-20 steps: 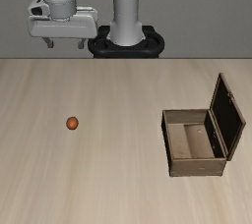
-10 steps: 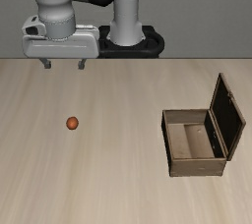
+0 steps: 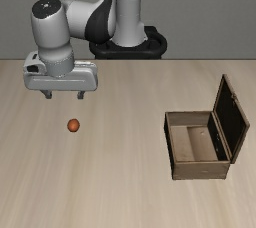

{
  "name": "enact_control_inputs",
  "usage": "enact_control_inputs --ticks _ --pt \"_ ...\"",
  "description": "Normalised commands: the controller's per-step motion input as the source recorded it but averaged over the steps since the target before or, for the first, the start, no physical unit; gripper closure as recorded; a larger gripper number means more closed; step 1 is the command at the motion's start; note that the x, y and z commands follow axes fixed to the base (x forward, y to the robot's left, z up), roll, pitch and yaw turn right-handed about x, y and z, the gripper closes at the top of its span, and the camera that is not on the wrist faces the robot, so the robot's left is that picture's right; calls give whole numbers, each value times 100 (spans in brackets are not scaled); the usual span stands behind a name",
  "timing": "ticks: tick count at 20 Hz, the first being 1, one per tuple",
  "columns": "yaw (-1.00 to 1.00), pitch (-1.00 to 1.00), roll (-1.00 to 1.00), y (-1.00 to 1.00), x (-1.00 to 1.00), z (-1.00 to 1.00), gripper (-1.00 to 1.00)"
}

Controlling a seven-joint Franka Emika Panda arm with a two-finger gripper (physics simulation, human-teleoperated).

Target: Pick up the egg and place it in the box

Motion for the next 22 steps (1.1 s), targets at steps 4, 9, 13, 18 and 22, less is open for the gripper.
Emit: enact_control_inputs --ticks 4,9,13,18,22 --pt "0 0 0 0 0 -100 -100" --pt "0 0 0 0 0 -100 -100" --pt "0 0 0 0 -25 -50 100" --pt "0 0 0 0 0 0 100" --pt "0 0 0 0 0 25 100"
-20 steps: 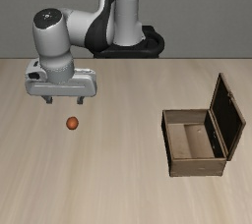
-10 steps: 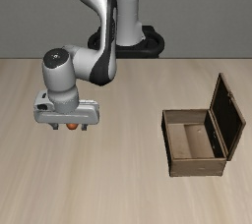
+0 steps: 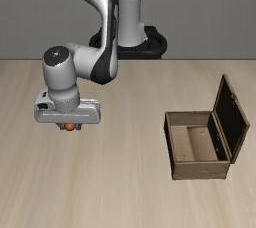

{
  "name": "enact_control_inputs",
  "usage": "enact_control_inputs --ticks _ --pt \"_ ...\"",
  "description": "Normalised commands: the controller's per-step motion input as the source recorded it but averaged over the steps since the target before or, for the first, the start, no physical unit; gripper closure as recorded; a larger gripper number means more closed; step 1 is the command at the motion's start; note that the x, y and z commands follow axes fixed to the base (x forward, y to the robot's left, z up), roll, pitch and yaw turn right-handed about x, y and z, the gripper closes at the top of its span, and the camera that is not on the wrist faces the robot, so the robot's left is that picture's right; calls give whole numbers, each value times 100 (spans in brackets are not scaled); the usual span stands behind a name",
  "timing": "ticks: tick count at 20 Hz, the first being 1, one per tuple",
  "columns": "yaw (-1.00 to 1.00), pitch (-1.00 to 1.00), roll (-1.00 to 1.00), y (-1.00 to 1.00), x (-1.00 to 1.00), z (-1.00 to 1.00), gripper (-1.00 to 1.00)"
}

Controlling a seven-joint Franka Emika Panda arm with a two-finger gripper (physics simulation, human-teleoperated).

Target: Pick up the egg and place it in the box

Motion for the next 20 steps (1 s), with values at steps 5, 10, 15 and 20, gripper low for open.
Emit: enact_control_inputs --ticks 5,10,15,20 --pt "0 0 0 0 0 100 100" --pt "0 0 0 0 0 100 100" --pt "0 0 0 0 0 100 100" --pt "0 0 0 0 0 100 100"
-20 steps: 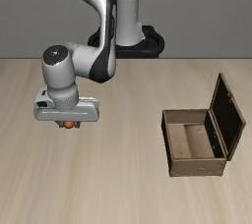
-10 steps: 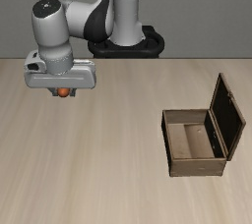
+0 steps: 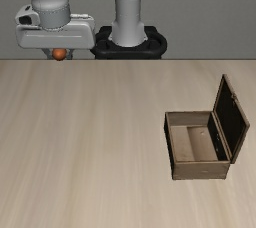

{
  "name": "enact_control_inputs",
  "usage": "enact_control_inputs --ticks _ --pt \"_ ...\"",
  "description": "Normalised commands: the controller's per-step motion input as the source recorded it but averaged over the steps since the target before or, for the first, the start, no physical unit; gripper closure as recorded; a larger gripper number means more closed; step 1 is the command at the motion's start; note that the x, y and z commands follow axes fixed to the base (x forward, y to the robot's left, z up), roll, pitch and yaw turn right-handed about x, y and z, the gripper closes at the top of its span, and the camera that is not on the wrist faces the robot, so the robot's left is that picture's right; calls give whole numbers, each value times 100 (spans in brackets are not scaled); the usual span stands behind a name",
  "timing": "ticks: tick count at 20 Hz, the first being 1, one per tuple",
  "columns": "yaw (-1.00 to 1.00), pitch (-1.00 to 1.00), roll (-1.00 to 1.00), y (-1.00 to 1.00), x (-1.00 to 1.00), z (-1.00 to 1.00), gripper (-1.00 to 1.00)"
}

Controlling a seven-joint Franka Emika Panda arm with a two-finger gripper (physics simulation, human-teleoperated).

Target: Pick up the egg and place it in the box

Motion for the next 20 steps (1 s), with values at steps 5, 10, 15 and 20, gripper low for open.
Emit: enact_control_inputs --ticks 5,10,15,20 --pt "0 0 0 100 0 0 100" --pt "0 0 0 100 0 0 100" --pt "0 0 0 100 0 0 100" --pt "0 0 0 100 0 0 100"
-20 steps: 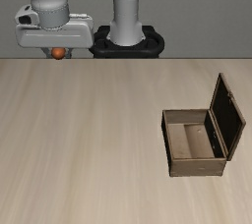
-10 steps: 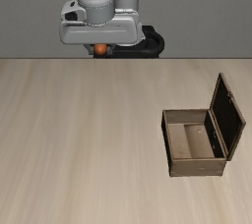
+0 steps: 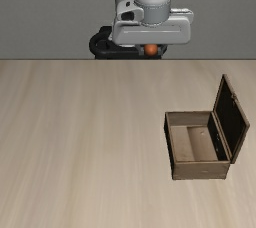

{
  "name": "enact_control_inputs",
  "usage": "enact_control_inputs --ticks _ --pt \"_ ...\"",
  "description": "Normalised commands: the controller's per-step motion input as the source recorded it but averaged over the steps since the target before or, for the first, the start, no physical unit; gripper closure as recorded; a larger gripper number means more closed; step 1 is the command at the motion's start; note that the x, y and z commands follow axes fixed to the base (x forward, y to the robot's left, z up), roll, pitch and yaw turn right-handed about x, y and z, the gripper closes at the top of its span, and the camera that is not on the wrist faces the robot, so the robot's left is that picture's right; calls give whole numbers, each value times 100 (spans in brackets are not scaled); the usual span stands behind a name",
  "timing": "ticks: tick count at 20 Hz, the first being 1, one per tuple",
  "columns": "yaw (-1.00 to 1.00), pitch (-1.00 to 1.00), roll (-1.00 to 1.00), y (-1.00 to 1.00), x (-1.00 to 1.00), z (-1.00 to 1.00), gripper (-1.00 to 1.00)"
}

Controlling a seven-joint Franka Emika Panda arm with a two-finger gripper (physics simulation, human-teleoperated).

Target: Pick up the egg and place it in the box

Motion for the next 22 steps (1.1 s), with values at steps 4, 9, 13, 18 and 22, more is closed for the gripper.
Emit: enact_control_inputs --ticks 4,9,13,18,22 --pt "0 0 0 100 0 0 100" --pt "0 0 0 100 0 0 100" --pt "0 0 0 25 75 0 100" --pt "0 0 0 0 100 0 100" --pt "0 0 0 0 50 0 -100"
